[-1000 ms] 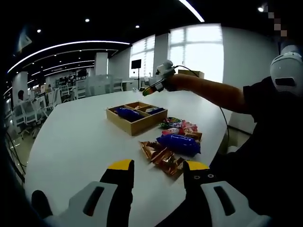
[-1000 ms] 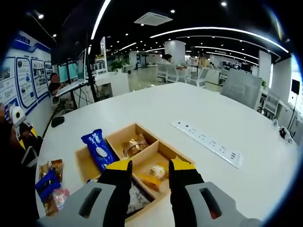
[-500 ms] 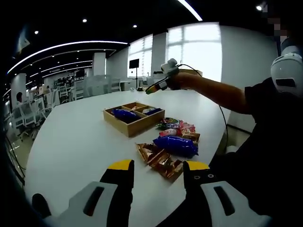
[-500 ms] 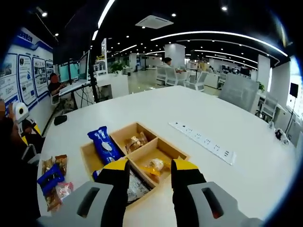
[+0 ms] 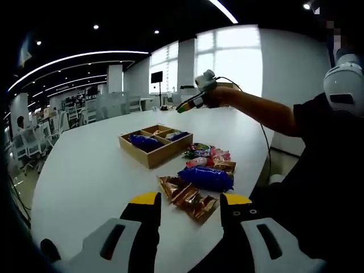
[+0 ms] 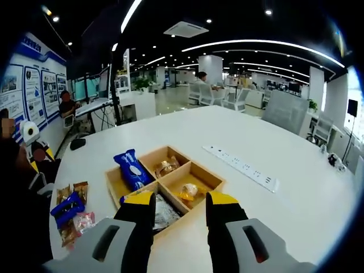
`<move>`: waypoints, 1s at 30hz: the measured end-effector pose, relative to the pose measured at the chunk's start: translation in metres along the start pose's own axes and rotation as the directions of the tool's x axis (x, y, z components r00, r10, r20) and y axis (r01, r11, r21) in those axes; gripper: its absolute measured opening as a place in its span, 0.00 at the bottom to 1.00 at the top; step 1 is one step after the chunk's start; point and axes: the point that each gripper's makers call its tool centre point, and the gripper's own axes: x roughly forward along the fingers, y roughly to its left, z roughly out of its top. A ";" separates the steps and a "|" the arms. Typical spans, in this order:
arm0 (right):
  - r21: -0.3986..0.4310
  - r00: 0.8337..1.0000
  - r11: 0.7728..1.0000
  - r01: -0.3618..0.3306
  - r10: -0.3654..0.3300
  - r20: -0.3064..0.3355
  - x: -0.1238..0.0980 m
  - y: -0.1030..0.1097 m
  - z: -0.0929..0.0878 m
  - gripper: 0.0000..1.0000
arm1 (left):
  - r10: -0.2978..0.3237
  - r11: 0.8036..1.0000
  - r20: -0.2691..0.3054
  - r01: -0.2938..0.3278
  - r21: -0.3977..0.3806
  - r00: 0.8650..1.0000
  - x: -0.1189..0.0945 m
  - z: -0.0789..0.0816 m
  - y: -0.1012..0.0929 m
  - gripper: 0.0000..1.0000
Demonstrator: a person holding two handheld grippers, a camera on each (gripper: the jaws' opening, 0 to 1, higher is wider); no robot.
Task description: Pick up the scattered marshmallows, QQ candies, Oreo cookies, and mixed nuts on the table and sort them into separate containers
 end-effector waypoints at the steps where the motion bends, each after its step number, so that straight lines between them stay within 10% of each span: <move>1: -0.001 1.000 1.000 -0.001 0.001 -0.001 -0.002 0.001 -0.001 0.32 | -0.001 1.000 -0.001 0.001 0.000 1.000 0.001 0.000 -0.001 0.46; 30: -0.035 0.994 0.999 -0.003 0.007 0.109 -0.063 0.040 -0.016 0.31 | -0.006 1.000 -0.015 0.006 -0.015 1.000 0.010 -0.004 -0.002 0.47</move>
